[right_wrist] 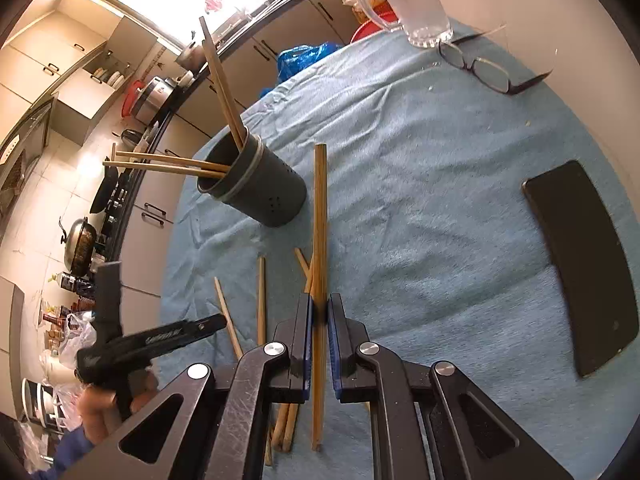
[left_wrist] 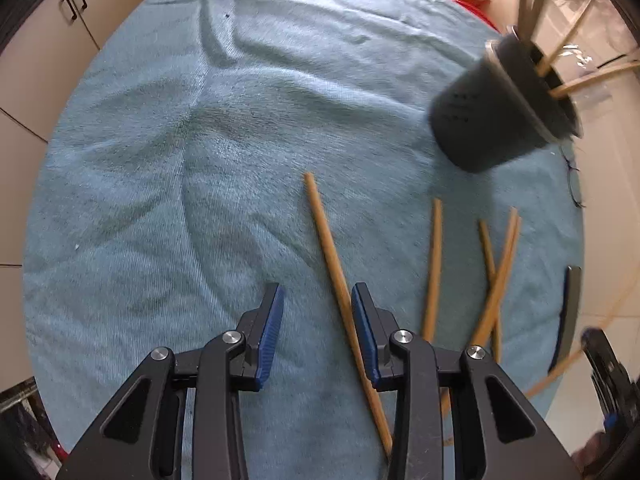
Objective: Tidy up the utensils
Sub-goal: 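Grasp a chopstick with the right tool while the left tool grasps another, then lift both held chopsticks upright and carry them over the black cup, then lower the right tool's chopstick into the cup while the left tool lowers its own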
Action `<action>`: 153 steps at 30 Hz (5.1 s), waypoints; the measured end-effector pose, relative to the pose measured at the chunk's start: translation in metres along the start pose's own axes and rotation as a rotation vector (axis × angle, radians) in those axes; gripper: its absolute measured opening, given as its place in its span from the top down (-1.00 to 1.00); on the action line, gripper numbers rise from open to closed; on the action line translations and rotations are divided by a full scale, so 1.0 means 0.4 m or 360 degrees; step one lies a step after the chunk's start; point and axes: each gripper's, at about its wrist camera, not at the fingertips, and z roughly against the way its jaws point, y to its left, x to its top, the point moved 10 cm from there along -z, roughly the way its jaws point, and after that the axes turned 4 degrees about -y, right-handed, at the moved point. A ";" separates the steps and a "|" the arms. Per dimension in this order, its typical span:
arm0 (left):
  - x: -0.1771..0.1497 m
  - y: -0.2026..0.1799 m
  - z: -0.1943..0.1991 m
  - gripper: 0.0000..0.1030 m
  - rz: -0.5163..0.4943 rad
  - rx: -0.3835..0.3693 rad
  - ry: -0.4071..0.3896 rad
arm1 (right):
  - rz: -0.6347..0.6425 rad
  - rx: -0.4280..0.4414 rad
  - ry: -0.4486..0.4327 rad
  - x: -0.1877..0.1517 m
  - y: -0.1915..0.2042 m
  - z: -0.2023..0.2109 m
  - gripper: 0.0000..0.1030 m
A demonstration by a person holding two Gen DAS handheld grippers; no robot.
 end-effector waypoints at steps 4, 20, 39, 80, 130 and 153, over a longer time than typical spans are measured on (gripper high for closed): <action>0.024 -0.017 -0.008 0.47 -0.0065 0.0043 -0.0010 | 0.0018 0.0004 -0.0021 0.008 0.004 0.013 0.84; 0.000 -0.003 0.210 0.89 -0.0164 -0.0074 -0.0389 | 0.0194 0.0022 -0.0146 0.042 0.075 0.081 0.84; 0.048 -0.048 0.413 0.89 -0.0219 -0.0147 -0.0646 | 0.0330 0.0027 -0.0265 0.060 0.143 0.134 0.84; 0.081 -0.094 0.507 0.89 -0.0313 -0.0070 -0.0833 | 0.0387 0.0021 -0.0321 0.081 0.173 0.168 0.84; 0.097 -0.152 0.616 0.89 -0.0367 -0.0146 -0.0938 | 0.0379 0.0050 -0.0393 0.126 0.192 0.202 0.84; 0.161 -0.229 0.707 0.89 -0.0458 -0.0179 -0.1035 | 0.0462 0.0064 -0.0471 0.235 0.255 0.233 0.84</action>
